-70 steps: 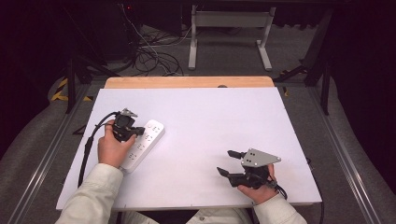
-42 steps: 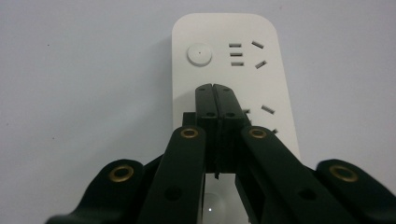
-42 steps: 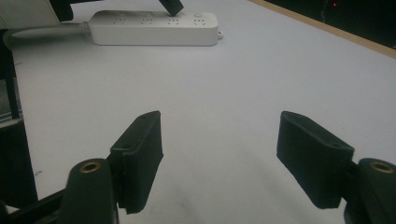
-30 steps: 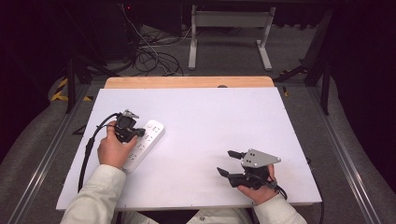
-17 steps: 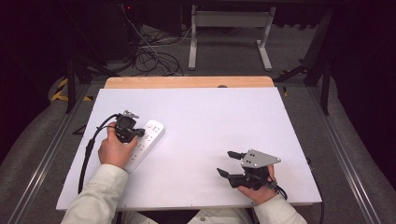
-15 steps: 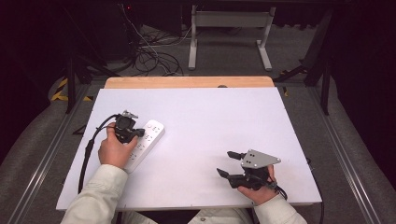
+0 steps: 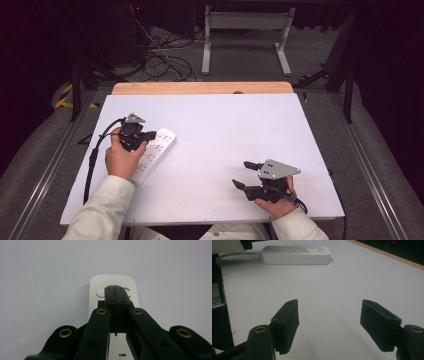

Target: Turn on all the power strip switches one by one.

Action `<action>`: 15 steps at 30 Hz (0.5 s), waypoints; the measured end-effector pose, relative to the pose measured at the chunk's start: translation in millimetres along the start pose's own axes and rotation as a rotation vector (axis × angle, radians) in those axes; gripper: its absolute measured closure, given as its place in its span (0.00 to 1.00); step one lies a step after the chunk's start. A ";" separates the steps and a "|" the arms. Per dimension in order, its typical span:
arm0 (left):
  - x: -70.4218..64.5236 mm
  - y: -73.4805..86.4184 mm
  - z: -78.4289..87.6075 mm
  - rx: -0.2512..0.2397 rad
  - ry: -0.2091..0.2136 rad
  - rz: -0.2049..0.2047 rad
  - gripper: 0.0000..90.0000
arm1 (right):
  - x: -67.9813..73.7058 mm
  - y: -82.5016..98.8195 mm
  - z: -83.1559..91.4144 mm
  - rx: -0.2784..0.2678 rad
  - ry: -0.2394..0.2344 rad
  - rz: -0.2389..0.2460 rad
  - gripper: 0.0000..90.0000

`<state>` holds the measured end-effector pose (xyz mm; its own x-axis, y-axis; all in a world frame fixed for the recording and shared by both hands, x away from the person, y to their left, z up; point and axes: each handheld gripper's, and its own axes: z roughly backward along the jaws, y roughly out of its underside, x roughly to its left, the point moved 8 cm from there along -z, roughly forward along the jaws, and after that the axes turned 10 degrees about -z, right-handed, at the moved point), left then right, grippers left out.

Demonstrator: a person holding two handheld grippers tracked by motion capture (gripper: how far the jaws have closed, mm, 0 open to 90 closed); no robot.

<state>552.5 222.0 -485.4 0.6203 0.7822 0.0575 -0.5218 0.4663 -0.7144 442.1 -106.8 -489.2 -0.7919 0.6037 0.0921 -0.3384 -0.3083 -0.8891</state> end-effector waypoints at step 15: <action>5.8 -19.5 -8.4 0.006 -0.015 -0.055 1.00 | 0.2 0.5 -0.7 0.003 -0.003 -0.001 0.35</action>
<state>571.2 214.0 -477.0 0.6396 0.7613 0.1066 -0.4910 0.5112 -0.7054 442.2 -106.3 -489.9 -0.7929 0.6020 0.0945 -0.3408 -0.3095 -0.8878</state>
